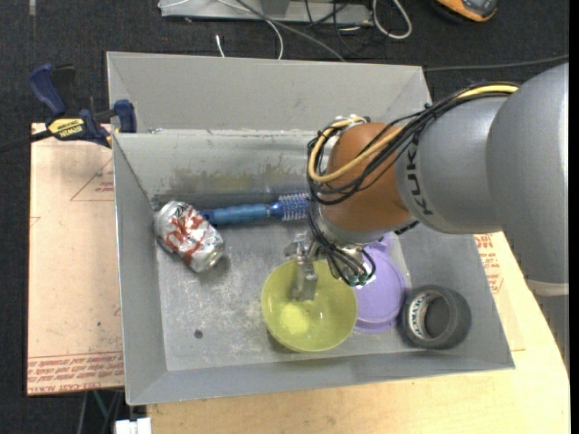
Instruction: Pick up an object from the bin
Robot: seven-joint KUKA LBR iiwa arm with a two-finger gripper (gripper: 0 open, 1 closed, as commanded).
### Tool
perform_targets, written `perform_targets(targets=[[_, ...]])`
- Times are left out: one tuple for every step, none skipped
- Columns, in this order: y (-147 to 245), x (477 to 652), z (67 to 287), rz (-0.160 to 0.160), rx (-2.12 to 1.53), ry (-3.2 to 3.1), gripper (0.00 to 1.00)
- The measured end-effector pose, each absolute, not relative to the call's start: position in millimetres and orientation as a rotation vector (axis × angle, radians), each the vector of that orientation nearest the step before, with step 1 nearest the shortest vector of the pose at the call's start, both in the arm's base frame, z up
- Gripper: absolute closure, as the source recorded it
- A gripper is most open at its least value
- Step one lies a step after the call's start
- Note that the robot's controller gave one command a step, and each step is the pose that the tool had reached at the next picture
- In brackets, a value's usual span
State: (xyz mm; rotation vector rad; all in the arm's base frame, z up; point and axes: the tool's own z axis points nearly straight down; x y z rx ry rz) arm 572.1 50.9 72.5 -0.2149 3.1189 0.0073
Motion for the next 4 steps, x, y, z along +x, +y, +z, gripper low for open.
perform_targets(targets=[[51, 572.1, 72, 0.008, -0.214, 3.119, 1.0], [50, 567.3, 87, 0.006, -0.216, 3.132, 1.0], [52, 614.1, 72, 0.011, -0.454, 3.095, 1.0], [47, 602.6, 102, 0.01, -0.417, 3.109, 1.0]])
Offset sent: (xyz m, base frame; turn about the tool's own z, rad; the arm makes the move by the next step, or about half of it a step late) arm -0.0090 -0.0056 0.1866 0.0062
